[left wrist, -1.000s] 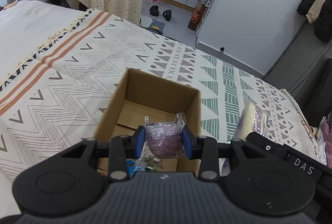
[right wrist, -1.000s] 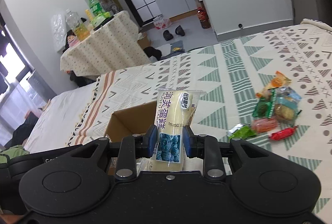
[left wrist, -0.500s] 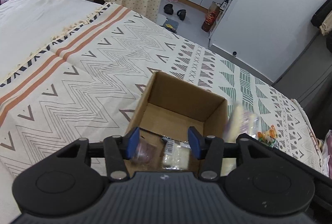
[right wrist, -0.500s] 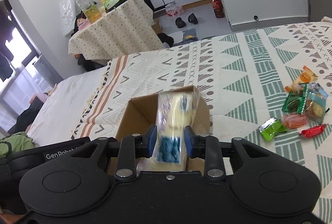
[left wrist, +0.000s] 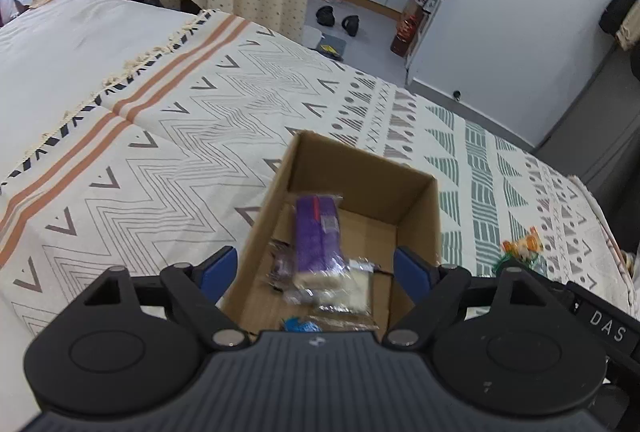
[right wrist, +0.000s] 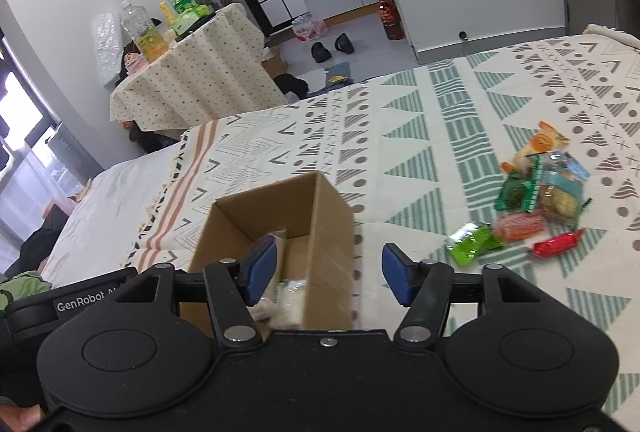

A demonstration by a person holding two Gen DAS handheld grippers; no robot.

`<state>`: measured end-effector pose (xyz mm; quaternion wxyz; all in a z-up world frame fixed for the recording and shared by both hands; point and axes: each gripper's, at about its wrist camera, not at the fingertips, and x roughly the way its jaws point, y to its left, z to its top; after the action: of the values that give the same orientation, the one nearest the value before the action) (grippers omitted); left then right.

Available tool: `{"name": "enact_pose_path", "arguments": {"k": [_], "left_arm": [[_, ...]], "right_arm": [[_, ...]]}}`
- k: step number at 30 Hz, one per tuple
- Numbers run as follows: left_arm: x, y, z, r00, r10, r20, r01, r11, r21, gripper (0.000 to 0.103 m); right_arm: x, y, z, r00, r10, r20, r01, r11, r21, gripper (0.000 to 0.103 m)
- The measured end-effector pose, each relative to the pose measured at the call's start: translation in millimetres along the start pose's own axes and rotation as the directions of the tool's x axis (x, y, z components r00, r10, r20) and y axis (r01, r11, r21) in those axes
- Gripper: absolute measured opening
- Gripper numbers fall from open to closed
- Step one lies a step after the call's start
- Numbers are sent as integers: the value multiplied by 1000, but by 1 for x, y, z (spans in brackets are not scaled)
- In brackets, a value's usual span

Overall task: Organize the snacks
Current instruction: 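Carry both packs over the box and open both grippers to drop them, then move both grippers back to the pile and lower the right gripper onto the biscuit pack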

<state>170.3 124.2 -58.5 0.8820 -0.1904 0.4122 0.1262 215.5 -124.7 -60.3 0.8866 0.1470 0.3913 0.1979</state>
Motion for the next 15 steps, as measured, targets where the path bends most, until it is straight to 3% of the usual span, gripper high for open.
{"name": "enact_pose_path", "arguments": {"k": [15], "left_arm": [[-5,-43,-19,999,-38,-23,39,996,74,93]], "right_arm": [[-33,-43,-2,997,-47,53,46,999,26,84]]}}
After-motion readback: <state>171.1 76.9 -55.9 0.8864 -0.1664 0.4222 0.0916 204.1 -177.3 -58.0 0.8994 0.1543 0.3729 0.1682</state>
